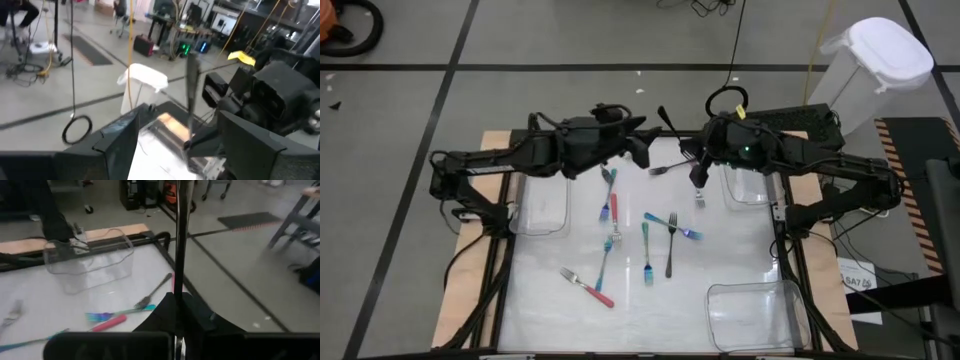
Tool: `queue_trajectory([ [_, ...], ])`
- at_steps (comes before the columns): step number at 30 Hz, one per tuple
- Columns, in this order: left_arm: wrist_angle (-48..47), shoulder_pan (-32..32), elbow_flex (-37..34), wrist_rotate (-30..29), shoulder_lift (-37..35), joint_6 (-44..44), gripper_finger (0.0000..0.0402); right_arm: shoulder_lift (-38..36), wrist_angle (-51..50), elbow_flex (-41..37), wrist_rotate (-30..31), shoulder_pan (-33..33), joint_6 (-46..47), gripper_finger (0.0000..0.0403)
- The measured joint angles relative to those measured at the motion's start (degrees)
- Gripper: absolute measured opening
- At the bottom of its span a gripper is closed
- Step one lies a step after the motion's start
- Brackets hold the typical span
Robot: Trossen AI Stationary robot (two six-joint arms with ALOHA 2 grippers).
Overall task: Sort silverware by color (type)
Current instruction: Put the black fork into the top right transparent bin
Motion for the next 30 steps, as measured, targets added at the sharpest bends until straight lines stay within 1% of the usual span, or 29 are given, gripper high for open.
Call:
queue_trajectory([
  [4, 8.24, 0.00, 0.20, 0.12, 1.87, 3.39, 0.0271, 0.07, 0.13, 0.00, 0.06, -0.77, -1.16, 0.0008],
  [6, 9.24, 0.11, -0.04, 0.15, 2.58, 4.03, 0.0271, 0.04, 0.55, 0.00, 0.09, -0.97, -1.20, 0.0008],
  [8, 12.18, 0.38, 0.03, 0.25, 4.17, 4.12, 0.0271, 0.04, 1.14, 0.00, 0.26, -1.10, -1.34, 0.0008],
  [10, 12.45, 0.57, -0.04, 0.39, 4.95, 4.14, 0.0271, 0.04, 2.28, -0.02, 1.11, -1.21, -2.20, 0.0008],
  [16, 17.73, 0.66, -0.02, 0.34, 7.07, 4.40, 0.0268, 0.05, 3.66, -0.03, 2.72, -1.38, -3.91, 0.0008],
  [18, 18.36, 0.66, 0.02, -0.11, 7.34, 5.50, 0.0256, 0.07, 3.70, -0.04, 3.03, -1.38, -3.88, 0.0008],
  [21, 18.95, 1.20, 0.00, -0.31, 7.46, 7.07, 0.0227, 0.07, 3.77, -0.04, 3.09, -1.38, -3.93, 0.0008],
  [28, 19.02, 4.26, 0.00, -0.47, 7.36, 6.89, 0.0161, 1.30, 4.17, -0.13, 3.09, -1.38, -3.93, 0.0008],
  [30, 19.04, 4.96, 0.00, 0.50, 7.36, 6.69, 0.0142, 1.75, 3.89, -0.13, 3.20, -1.38, -3.93, 0.0008],
])
